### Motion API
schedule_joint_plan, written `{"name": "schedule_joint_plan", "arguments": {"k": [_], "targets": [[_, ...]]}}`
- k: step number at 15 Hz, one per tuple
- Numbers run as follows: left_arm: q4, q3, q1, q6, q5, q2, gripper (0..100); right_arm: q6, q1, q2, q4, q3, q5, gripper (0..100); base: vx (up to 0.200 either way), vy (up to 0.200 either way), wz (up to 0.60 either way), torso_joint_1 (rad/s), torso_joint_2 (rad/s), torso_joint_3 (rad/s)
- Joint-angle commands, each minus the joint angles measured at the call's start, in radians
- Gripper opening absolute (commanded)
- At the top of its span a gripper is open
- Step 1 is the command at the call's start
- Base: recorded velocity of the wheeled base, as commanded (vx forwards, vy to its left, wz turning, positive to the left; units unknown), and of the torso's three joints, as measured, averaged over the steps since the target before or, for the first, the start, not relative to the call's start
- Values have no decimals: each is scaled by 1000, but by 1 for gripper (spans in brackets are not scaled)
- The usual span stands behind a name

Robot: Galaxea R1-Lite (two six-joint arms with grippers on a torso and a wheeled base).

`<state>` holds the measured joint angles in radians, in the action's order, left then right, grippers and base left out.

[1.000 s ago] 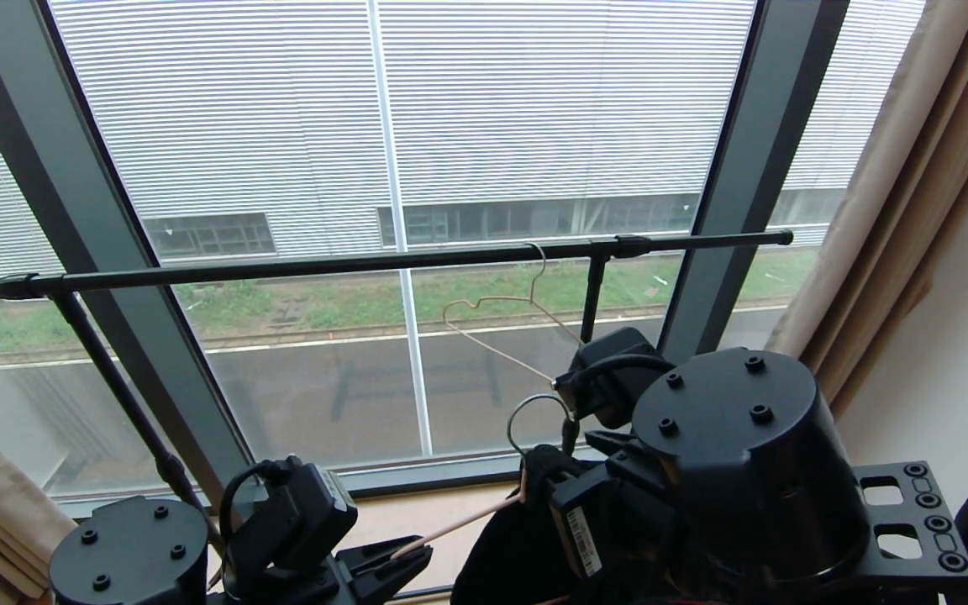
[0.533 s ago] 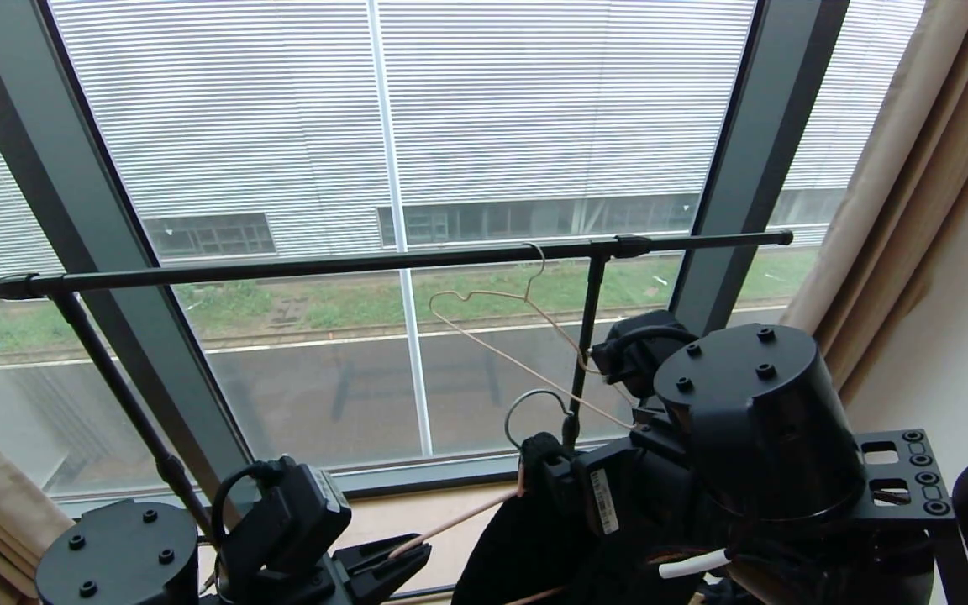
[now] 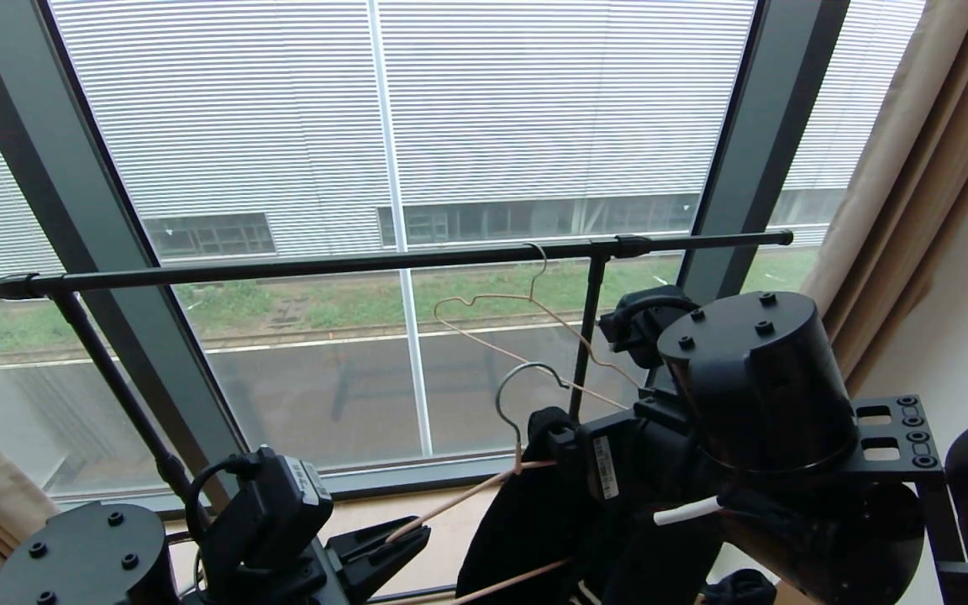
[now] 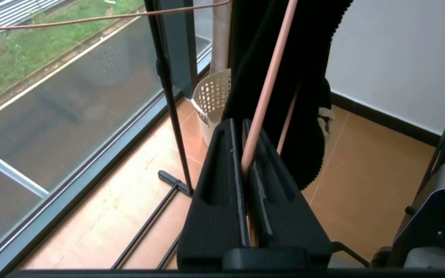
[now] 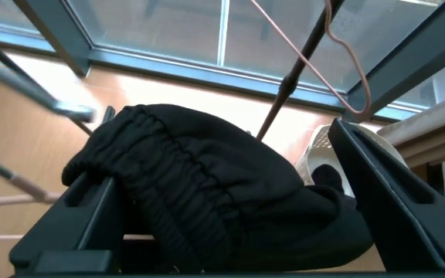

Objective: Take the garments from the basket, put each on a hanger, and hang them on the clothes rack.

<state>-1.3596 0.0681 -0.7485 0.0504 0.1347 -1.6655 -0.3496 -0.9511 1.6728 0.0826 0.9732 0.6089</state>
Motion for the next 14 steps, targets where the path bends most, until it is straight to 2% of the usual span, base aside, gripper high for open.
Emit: {"name": "schedule_joint_plan", "arguments": {"k": [1,3,6,12,14], "targets": [[-6,-7,1,0,0,0,0,1,8,5,-1,19,15,100,0,0,0,0,0,0],[-19,-8,1,-1,0,0,0,1,8,25,-1,35,41,100,0,0,0,0,0,0],[-42,-5,3,-35,0,0,0,3,8,35,-1,38,43,100,0,0,0,0,0,0],[-50,-5,17,-35,-1,-16,0,9,0,18,-6,38,45,100,0,0,0,0,0,0],[-50,-4,18,-41,-1,-17,0,9,-15,-13,-61,45,45,100,0,0,0,0,0,0]]}}
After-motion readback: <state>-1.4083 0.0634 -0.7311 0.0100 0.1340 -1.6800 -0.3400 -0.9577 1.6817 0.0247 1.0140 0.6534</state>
